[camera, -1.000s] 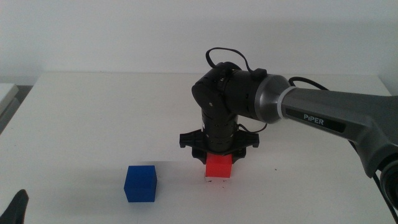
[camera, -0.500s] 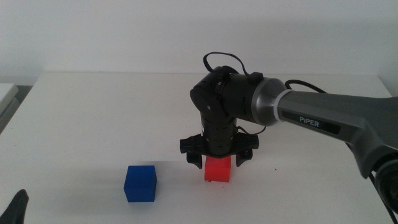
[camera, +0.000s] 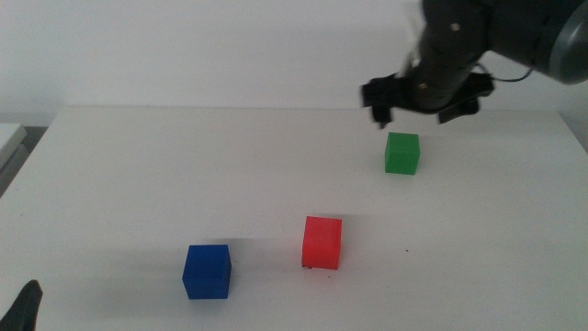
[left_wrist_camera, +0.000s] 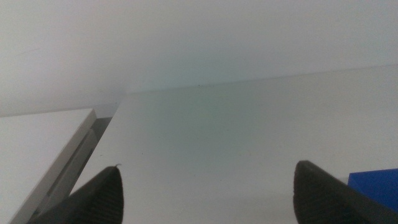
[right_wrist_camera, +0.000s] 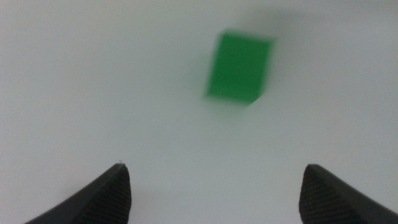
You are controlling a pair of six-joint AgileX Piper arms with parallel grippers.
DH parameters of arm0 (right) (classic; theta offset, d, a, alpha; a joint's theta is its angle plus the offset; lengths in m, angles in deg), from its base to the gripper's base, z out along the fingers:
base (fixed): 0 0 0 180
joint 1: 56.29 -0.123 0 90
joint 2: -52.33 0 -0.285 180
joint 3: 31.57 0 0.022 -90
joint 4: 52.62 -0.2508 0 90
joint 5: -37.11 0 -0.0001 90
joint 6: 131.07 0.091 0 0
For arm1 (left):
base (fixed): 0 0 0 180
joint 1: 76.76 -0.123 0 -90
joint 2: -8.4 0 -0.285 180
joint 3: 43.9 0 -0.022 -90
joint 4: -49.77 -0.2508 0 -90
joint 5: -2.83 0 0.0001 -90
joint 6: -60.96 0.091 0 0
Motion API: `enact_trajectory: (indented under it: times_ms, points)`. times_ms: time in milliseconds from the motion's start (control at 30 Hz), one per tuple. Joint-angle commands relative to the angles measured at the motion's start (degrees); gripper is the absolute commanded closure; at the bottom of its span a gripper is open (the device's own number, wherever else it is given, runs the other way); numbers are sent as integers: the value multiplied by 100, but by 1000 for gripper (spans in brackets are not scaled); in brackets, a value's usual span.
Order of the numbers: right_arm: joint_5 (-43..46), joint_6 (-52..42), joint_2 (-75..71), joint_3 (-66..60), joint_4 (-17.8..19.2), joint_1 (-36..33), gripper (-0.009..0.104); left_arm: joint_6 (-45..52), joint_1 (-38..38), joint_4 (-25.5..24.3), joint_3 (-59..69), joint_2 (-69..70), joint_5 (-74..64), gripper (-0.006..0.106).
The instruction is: Stack red cubes first, then green, then blue cubes in a specific spot.
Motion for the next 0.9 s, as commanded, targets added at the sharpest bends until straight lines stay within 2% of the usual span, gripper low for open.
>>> enact_trajectory:
  times_ms: [0,133,233,533,733,867]
  points:
    - [356,-193,130,-10,113,378,10,0,9,18,-1,19,84,7]
    - [1296,-193,446,-10,114,781,10,0,9,18,-1,19,84,7]
    - [1656,-100,787,79,164,874,11,0,9,18,-1,19,84,7]
    - [1095,51,1875,1183,222,889,11,0,9,18,-1,19,84,7]
    - [1082,137,2253,1242,247,889,11,0,9,18,-1,19,84,7]
    - [1061,314,2441,1242,388,889,13,0,9,18,-1,19,84,7]
